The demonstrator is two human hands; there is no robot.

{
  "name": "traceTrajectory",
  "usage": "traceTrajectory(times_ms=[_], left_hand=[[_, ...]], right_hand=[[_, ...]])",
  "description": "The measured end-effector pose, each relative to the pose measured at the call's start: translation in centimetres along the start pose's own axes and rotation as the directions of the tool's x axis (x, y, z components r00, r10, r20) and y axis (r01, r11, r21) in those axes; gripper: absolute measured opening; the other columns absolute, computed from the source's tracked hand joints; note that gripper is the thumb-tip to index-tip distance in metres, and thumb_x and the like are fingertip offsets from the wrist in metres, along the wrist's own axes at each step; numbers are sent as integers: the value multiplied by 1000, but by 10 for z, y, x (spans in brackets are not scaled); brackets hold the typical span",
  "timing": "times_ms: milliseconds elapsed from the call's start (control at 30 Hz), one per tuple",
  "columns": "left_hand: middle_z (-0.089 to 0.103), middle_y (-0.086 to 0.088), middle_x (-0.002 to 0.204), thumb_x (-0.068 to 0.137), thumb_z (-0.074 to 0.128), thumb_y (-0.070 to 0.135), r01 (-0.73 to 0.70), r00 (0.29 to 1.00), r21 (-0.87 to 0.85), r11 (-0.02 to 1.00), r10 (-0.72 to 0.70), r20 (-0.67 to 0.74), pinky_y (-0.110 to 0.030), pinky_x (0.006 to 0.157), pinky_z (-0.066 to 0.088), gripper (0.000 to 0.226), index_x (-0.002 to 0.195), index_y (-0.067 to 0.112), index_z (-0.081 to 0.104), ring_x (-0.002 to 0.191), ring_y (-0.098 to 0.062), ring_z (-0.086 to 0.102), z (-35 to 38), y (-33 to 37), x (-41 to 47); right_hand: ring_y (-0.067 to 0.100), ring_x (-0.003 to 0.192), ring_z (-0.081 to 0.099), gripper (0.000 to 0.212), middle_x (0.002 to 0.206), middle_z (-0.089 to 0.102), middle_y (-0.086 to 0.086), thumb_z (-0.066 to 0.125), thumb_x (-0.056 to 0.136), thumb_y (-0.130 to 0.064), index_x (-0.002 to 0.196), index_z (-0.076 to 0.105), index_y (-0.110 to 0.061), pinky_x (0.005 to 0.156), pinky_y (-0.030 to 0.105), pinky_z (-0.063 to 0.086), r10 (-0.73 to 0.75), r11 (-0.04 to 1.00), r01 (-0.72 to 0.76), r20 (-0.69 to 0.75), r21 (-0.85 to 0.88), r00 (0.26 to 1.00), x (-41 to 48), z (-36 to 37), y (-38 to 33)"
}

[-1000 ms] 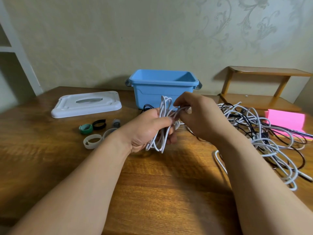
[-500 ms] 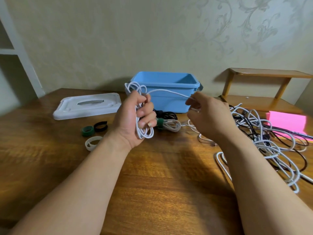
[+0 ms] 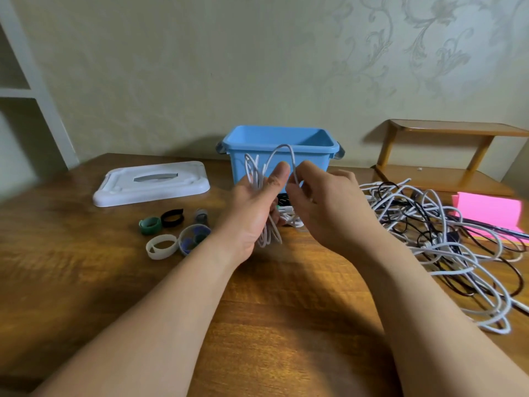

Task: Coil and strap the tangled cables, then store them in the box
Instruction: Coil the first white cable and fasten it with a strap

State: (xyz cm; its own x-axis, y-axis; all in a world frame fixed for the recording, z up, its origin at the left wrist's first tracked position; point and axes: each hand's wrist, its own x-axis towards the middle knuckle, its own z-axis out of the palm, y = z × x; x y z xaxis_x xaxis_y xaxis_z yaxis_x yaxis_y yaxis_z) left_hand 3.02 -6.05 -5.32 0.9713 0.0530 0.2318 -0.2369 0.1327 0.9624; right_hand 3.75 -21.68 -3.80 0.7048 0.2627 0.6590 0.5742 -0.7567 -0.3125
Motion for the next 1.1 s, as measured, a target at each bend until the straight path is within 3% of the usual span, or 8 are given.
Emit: traceTrajectory(times_ms=[100, 167, 267, 433, 567, 667, 833, 1100], left_hand=[[68, 10, 70, 95, 70, 52, -34, 999, 19, 999, 33, 38, -23, 62, 53, 32, 101, 21, 75, 64, -6, 64, 1, 3, -3], [77, 8, 82, 103, 66, 39, -43, 997, 4, 999, 43, 57, -19, 64, 55, 28, 112, 13, 74, 75, -5, 72, 1, 3, -3], [76, 10, 77, 108, 61, 26, -54, 997, 9, 998, 54, 48, -19, 64, 56, 16, 103, 12, 68, 75, -4, 73, 4, 1, -3], [72, 5, 74, 109, 61, 32, -68, 990, 48, 997, 73, -120, -27, 67, 57, 27, 104, 6, 67, 72, -8, 71, 3, 2, -1], [67, -7, 70, 110, 59, 32, -23, 982, -157, 987, -7, -189, -38, 63, 59, 31, 89, 9, 61, 66, -24, 69, -9, 2, 9], [51, 0, 63, 113, 53, 28, 30, 988, -350, 936, -82, -135, -29, 49, 50, 22, 96, 14, 53, 50, -14, 52, -13, 8, 9], [34, 8, 56, 113, 50, 34, 135, 991, -527, 839, -121, 62, -20, 41, 28, 25, 96, 16, 57, 39, -5, 30, -27, 10, 13], [31, 8, 54, 100, 65, 35, 158, 975, -465, 871, -62, 215, -20, 38, 25, 24, 84, 23, 52, 37, -4, 28, -33, 11, 9]], right_hand=[[14, 60, 42, 18, 57, 44, -18, 60, 104, -40, 92, 60, -26, 78, 35, 36, -125, 991, 125, 0, -45, 992, 0, 2, -3], [13, 64, 50, 21, 64, 52, -17, 59, 104, -43, 92, 66, -28, 66, 32, 34, -135, 988, 140, 89, -58, 987, 0, 1, -4], [16, 72, 62, 24, 77, 68, -9, 55, 105, -47, 96, 68, -30, 57, 33, 38, -62, 995, 79, 227, -67, 972, 0, -1, -5], [12, 66, 58, 37, 68, 62, -9, 58, 101, -56, 72, 52, -33, 56, 33, 36, 5, 1000, 2, 345, -20, 938, -1, 3, -5], [7, 60, 58, 43, 60, 63, -10, 59, 98, -65, 76, 63, -28, 55, 30, 39, 54, 997, -68, 382, 23, 923, 1, -2, 3], [-1, 58, 55, 34, 61, 58, -15, 70, 90, -66, 102, 71, -34, 51, 16, 35, 44, 982, -125, 471, 141, 881, 2, -12, 2], [4, 70, 53, 54, 79, 55, -12, 77, 91, -53, 141, 60, -44, 64, 26, 40, 23, 997, -63, 627, 42, 779, -2, -8, 0], [9, 76, 58, 11, 80, 60, -14, 70, 95, -41, 104, 69, -36, 63, 30, 40, 86, 996, -56, 549, -71, 831, -2, -4, 5]])
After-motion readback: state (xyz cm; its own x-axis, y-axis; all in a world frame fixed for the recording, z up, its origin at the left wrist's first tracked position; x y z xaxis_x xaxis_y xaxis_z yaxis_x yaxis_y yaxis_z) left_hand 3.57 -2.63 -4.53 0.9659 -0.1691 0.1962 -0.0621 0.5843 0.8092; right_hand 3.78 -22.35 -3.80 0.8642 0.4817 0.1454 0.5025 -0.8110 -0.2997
